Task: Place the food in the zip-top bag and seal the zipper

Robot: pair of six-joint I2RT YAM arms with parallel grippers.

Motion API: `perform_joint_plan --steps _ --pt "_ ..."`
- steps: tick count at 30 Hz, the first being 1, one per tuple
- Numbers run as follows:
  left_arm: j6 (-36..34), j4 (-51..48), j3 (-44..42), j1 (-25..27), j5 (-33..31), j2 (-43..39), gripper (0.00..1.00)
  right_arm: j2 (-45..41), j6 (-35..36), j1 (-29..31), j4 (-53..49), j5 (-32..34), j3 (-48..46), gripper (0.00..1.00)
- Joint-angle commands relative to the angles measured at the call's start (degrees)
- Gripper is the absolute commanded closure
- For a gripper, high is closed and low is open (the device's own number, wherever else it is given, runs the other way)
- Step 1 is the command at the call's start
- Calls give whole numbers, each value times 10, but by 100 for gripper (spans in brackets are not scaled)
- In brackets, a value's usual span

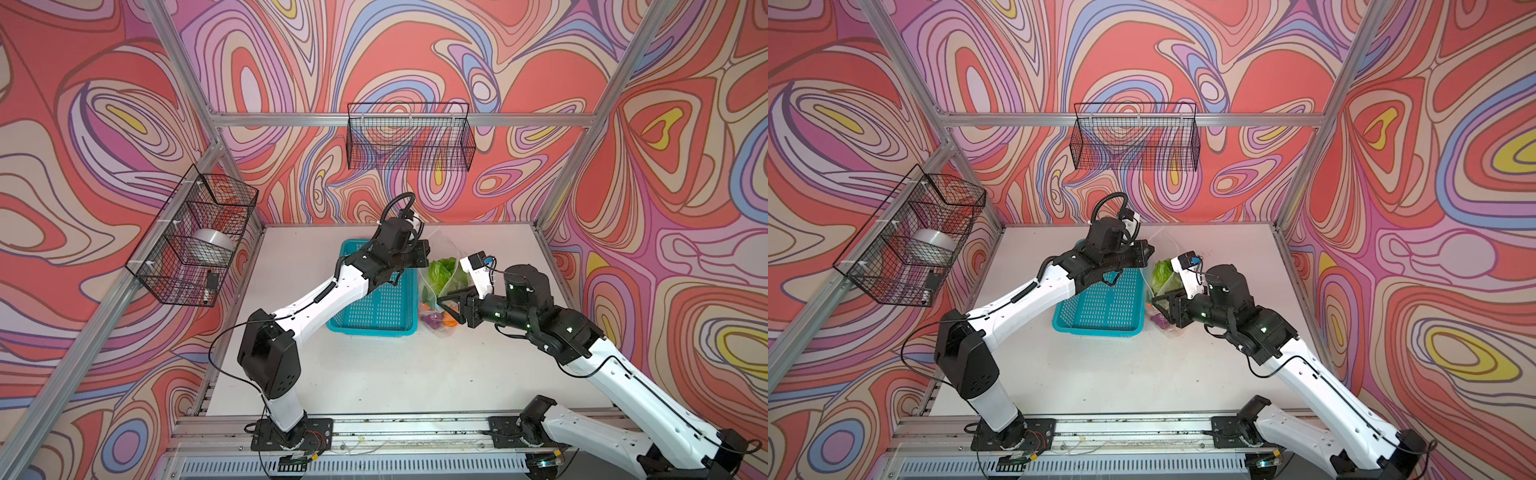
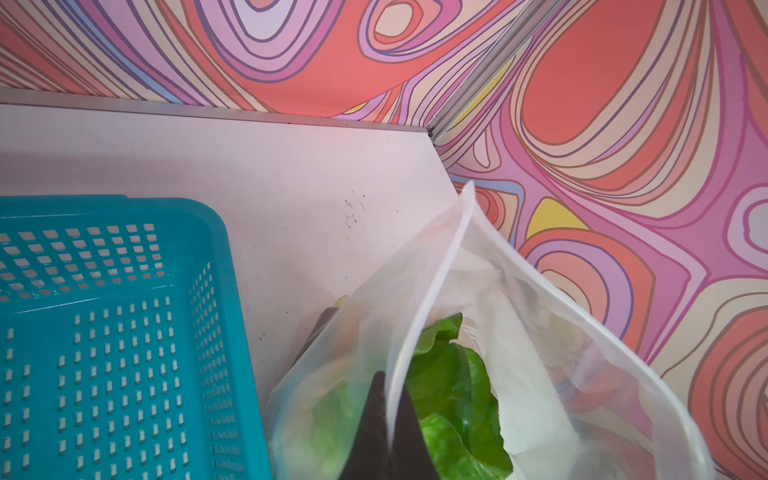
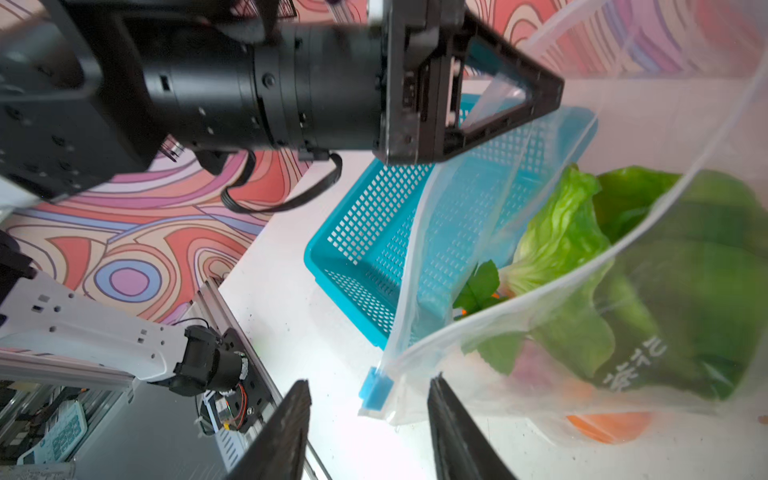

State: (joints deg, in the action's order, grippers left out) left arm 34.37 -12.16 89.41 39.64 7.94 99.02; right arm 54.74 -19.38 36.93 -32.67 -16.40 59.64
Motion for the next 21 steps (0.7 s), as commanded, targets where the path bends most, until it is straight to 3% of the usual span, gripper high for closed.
perform_joint_plan --steps 1,10,14,21 --pt "7 18 -4 -4 0 -16 100 4 1 36 -32 54 -12 52" --pt "8 15 -7 -4 -3 -23 100 34 2 97 -75 226 5 52" --pt "8 17 -8 -4 -1 -24 100 33 -2 100 -59 264 -5 53" --pt "8 18 -13 -4 -1 -28 100 15 10 100 -3 314 -26 63"
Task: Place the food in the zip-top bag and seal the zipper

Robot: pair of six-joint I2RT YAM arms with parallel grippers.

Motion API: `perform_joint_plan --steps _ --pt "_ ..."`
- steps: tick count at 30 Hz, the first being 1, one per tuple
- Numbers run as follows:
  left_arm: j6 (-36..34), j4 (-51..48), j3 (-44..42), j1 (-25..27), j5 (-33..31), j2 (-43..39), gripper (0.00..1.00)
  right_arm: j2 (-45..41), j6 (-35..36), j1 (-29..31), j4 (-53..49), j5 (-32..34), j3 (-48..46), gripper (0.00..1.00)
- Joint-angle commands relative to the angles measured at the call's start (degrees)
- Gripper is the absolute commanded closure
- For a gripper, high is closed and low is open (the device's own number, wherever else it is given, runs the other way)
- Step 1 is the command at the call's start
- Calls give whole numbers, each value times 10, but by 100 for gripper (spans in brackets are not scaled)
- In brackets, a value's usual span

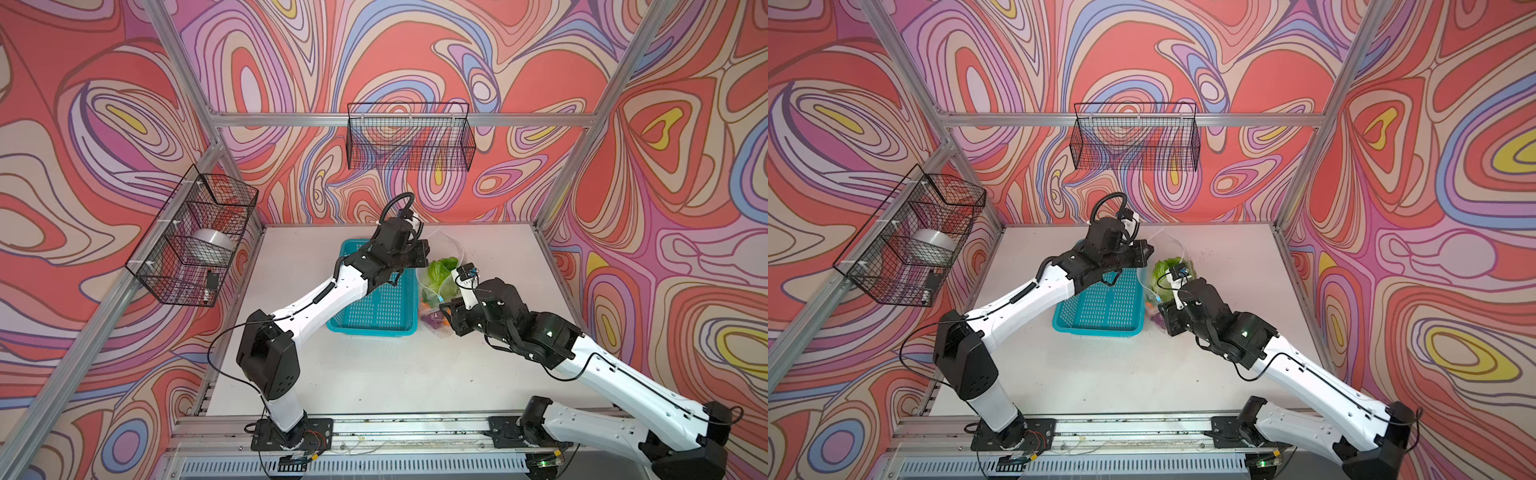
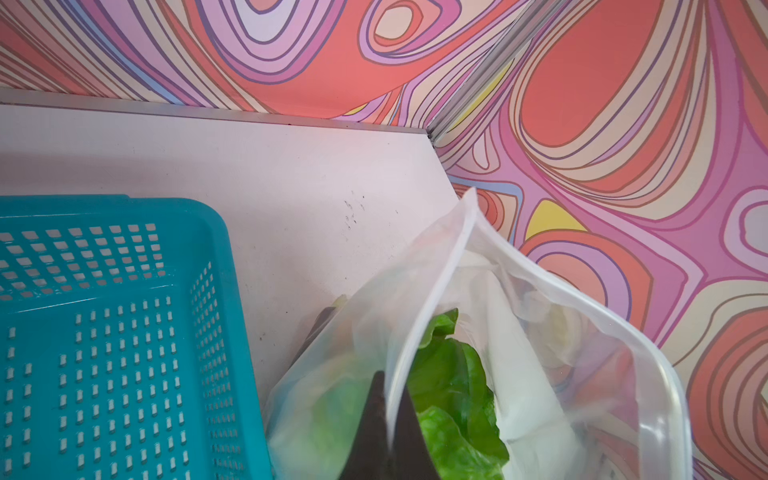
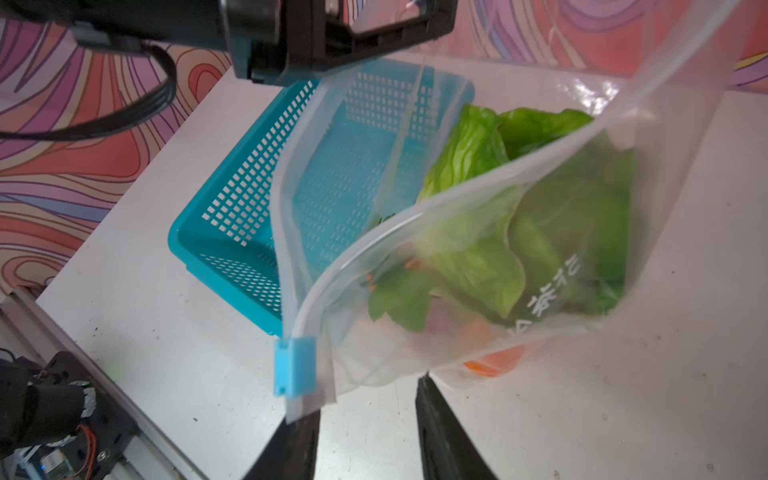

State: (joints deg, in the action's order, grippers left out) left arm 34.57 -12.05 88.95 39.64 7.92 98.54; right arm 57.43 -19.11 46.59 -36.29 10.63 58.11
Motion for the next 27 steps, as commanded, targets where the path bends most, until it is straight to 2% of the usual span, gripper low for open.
perform_joint_plan --steps 1,12,21,23,27 --pt "6 17 -10 -4 0 -24 100 -13 12 3 46 45 -14 65" --pt "9 19 -22 -4 0 -32 100 -14 53 3 139 12 -41 77" --pt "9 20 -28 -4 2 -35 100 -19 66 3 171 2 -59 92" --pt "10 21 -30 -4 1 -36 100 -23 70 3 179 2 -62 99" --pt "16 23 -37 -4 1 -39 100 -43 87 2 198 34 -79 100"
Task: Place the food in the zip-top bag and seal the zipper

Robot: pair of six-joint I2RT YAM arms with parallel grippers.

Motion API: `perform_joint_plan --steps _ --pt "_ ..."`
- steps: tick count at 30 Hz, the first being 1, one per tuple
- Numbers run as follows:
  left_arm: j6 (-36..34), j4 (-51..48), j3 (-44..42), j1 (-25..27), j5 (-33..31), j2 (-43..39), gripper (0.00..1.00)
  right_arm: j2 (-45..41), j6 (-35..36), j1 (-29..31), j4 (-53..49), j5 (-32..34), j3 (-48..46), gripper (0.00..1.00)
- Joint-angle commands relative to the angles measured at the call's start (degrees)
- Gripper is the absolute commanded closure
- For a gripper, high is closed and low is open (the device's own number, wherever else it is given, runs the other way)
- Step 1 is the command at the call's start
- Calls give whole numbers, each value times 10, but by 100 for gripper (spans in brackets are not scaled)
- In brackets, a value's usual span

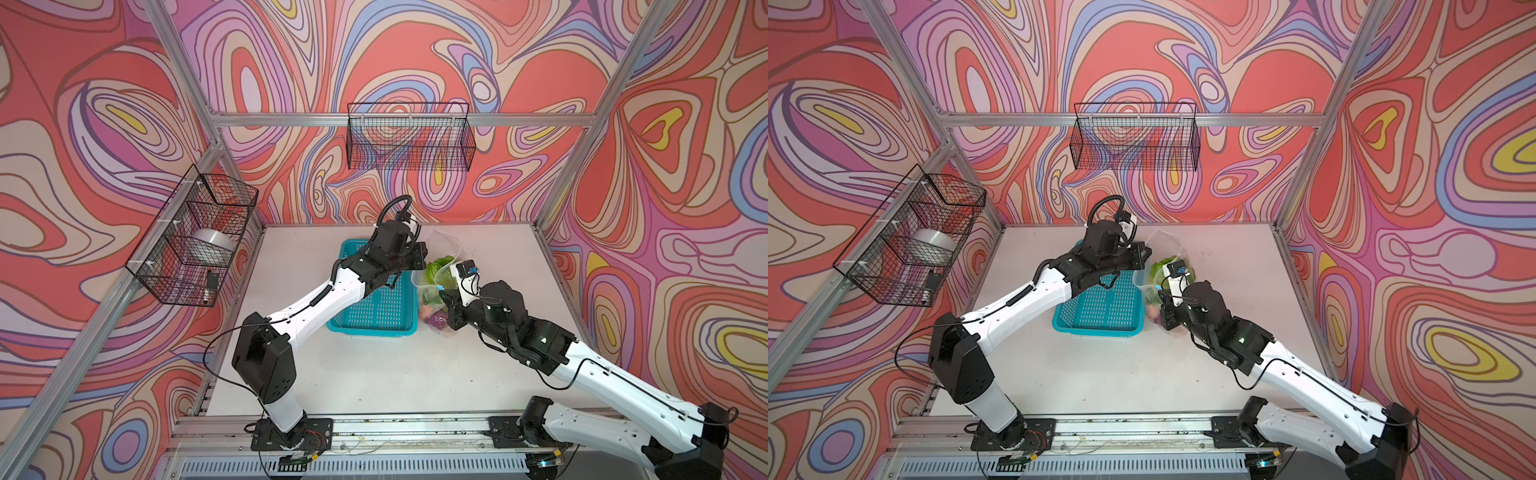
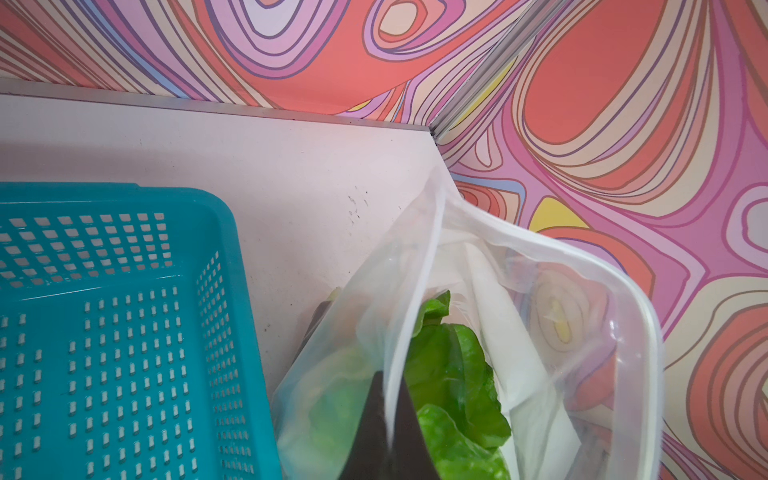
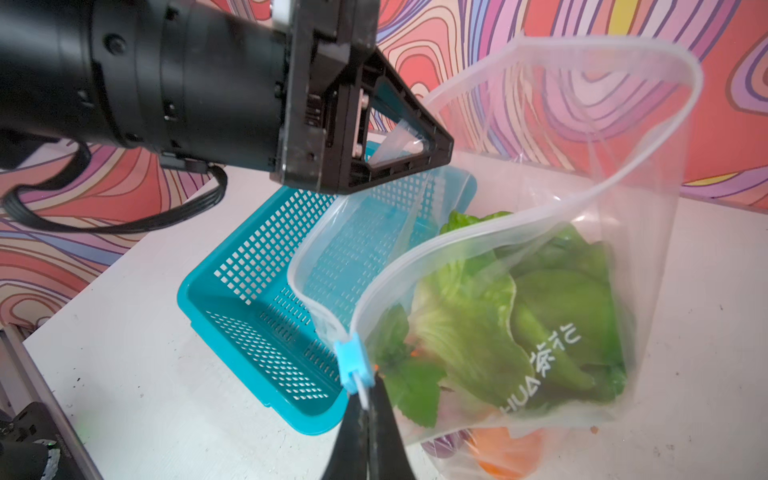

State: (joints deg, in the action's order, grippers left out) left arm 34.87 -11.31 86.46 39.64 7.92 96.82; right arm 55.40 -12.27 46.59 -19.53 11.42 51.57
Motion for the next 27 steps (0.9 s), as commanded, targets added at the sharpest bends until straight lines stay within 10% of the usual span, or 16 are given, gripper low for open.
perform_joint_plan --steps 1,23,24,27 --pt "15 15 -15 -4 1 -25 100 -26 22 0 32 41 -17 100" --pt "101 61 -227 2 -98 -224 100 8 118 -213 226 -254 -55 100" --pt "97 64 -224 2 -90 -221 96 8 122 -214 219 -268 -51 100" --pt "52 46 -198 2 -79 -205 42 6 132 -215 186 -302 -38 100"
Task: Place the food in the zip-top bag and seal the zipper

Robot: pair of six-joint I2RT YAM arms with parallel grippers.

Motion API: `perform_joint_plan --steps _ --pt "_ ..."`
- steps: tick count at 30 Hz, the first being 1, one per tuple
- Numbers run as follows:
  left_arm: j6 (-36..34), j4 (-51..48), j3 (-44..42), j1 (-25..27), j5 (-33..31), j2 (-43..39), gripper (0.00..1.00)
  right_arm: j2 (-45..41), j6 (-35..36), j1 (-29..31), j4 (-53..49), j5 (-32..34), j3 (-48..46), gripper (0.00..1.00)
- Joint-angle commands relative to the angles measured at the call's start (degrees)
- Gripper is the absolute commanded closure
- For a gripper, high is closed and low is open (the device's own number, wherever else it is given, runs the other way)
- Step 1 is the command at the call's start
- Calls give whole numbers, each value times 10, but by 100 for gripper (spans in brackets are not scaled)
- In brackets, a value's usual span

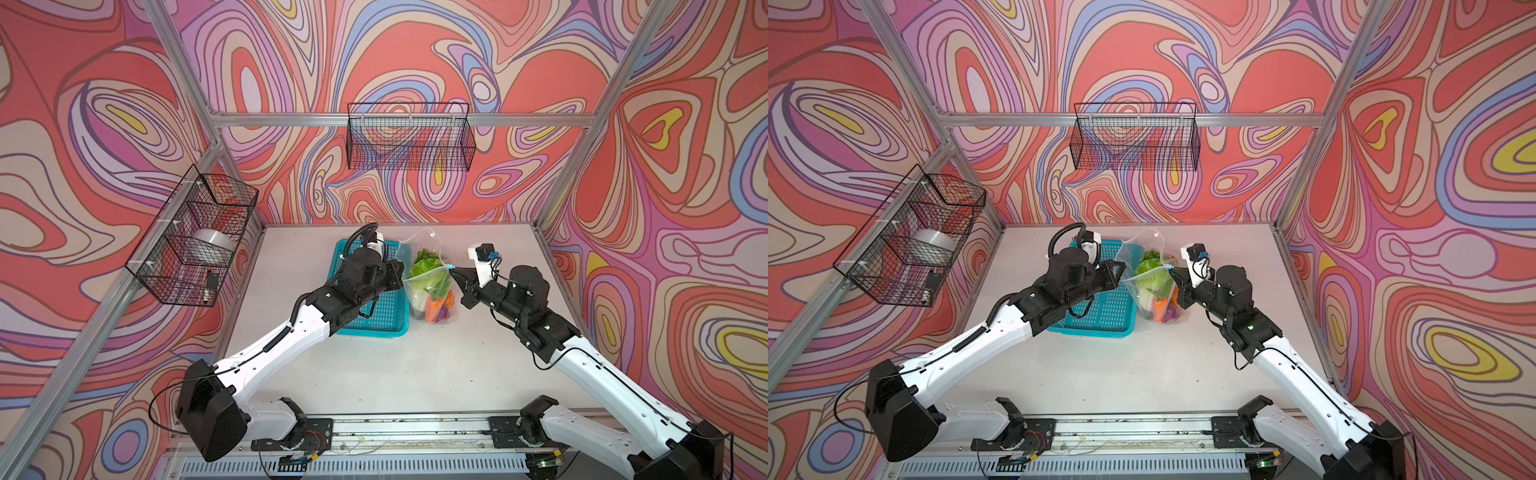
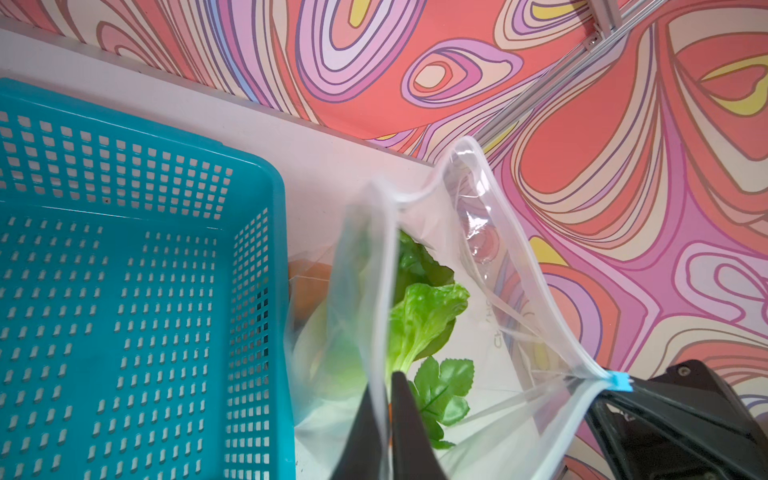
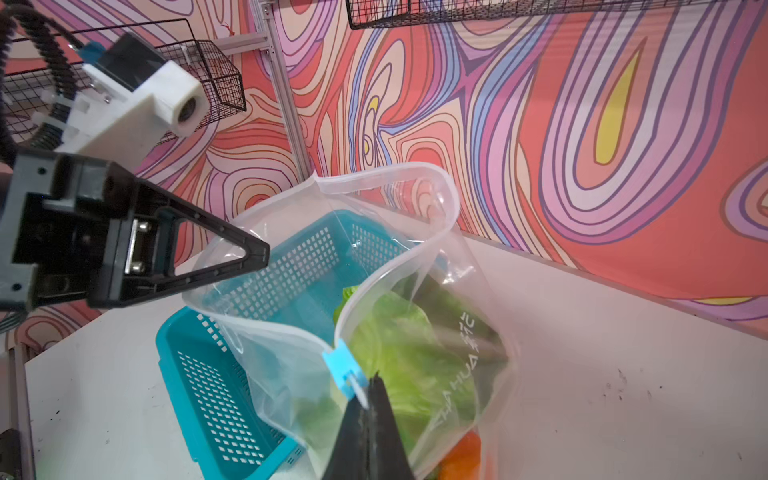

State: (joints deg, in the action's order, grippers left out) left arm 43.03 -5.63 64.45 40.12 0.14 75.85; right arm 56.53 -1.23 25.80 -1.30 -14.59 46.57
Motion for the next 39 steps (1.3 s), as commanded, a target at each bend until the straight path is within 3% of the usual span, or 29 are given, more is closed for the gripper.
perform_joint_plan --steps 1,3,7,11,16,18,23,28,39 --pt "-54 -26 37 -4 -4 11 29 -8 24 -8 -9 -48 15 100" --pt "-120 -45 67 -5 -14 19 17 -17 24 -8 -25 -55 14 100" --pt "-262 -54 123 -12 28 31 15 -39 18 -8 -45 -65 9 100" --pt "-386 -8 135 -15 141 38 17 -48 18 -8 -77 -70 16 100" --pt "-485 9 160 -15 292 66 30 -38 24 -9 -119 -71 46 100" --pt "-514 -28 198 -15 346 88 39 -30 24 -12 -130 -72 59 100" --pt "-565 -158 306 -15 432 157 47 -6 19 -29 -147 -109 95 100" --pt "-597 -223 356 -15 464 193 55 15 24 -41 -154 -138 114 100" --pt "-646 -294 401 -14 455 232 55 24 27 -59 -170 -187 143 100"
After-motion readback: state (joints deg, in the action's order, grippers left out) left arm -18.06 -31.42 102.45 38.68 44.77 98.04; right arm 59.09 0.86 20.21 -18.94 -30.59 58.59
